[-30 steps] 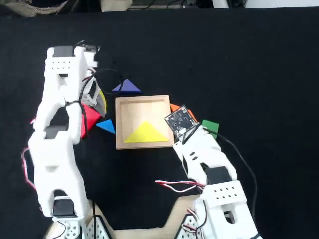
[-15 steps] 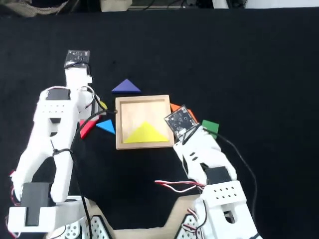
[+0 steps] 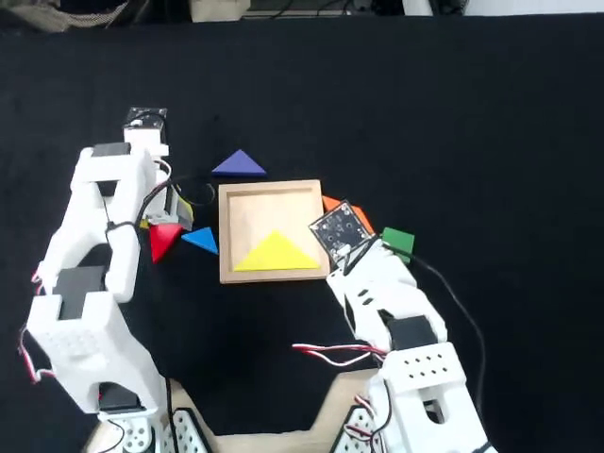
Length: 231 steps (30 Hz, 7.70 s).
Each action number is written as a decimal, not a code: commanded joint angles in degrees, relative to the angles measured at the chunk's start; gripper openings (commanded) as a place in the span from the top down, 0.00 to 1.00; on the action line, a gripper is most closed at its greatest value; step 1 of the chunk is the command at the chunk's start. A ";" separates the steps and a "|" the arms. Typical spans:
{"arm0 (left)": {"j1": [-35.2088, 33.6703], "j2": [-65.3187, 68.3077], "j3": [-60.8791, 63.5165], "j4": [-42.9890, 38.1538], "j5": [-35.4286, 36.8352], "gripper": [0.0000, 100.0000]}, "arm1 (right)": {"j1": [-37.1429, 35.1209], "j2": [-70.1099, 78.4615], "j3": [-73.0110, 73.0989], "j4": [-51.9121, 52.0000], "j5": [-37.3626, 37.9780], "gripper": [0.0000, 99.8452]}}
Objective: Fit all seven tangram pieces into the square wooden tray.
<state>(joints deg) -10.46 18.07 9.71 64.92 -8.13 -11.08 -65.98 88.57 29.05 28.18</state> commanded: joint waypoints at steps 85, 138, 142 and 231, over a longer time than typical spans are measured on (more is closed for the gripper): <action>-0.04 12.84 -15.87 7.74 9.32 0.67 | -2.90 -0.92 0.75 -0.97 2.81 0.99; 1.36 17.32 -25.01 18.20 -9.49 0.70 | -2.90 -0.92 0.92 -0.97 2.81 0.99; -0.75 17.32 -25.27 18.37 -9.49 0.70 | -2.90 -0.92 0.92 -1.05 2.81 0.99; 21.14 14.86 -25.36 16.09 26.37 0.66 | 6.86 -22.64 6.55 2.73 -1.32 0.99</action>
<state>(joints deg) 11.52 33.98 -15.52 80.40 17.54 -4.92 -87.87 95.34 31.69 27.03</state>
